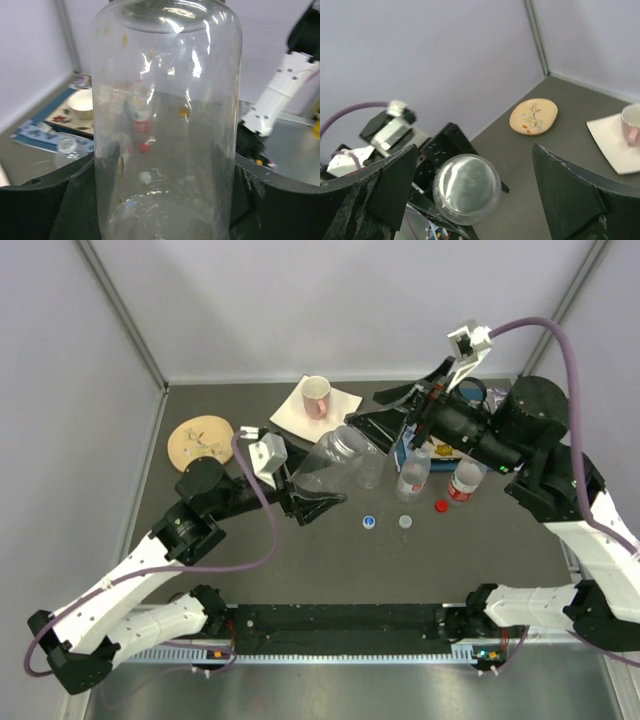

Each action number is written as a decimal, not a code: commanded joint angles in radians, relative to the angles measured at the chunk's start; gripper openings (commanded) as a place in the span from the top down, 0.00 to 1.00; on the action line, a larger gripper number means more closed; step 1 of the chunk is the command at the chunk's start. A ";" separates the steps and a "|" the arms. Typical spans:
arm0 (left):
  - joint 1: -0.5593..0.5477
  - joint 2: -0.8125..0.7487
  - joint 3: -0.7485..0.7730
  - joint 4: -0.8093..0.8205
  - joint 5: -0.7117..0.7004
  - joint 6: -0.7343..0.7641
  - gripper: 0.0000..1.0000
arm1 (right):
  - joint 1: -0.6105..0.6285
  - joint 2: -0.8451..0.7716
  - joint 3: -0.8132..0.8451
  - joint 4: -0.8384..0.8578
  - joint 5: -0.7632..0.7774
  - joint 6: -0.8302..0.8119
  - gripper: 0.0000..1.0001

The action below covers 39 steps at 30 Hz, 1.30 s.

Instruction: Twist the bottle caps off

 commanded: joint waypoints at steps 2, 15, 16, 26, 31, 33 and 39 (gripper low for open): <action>-0.120 -0.050 -0.042 0.026 -0.465 0.228 0.60 | 0.007 0.023 -0.059 0.000 0.169 0.162 0.05; -0.210 -0.031 -0.073 0.067 -0.732 0.313 0.60 | 0.045 0.078 -0.081 0.041 0.181 0.201 0.11; -0.210 -0.034 -0.074 0.070 -0.735 0.313 0.60 | 0.047 0.083 -0.084 0.043 0.178 0.201 0.14; -0.212 -0.039 -0.079 0.078 -0.725 0.310 0.60 | 0.045 0.104 -0.102 0.054 0.175 0.196 0.30; -0.212 -0.045 -0.082 0.078 -0.722 0.305 0.60 | 0.045 0.115 -0.111 0.061 0.166 0.194 0.40; -0.212 -0.050 -0.085 0.078 -0.720 0.306 0.60 | 0.045 0.116 -0.116 0.066 0.161 0.197 0.46; -0.212 -0.057 -0.090 0.087 -0.728 0.305 0.59 | 0.045 0.118 -0.137 0.077 0.119 0.204 0.96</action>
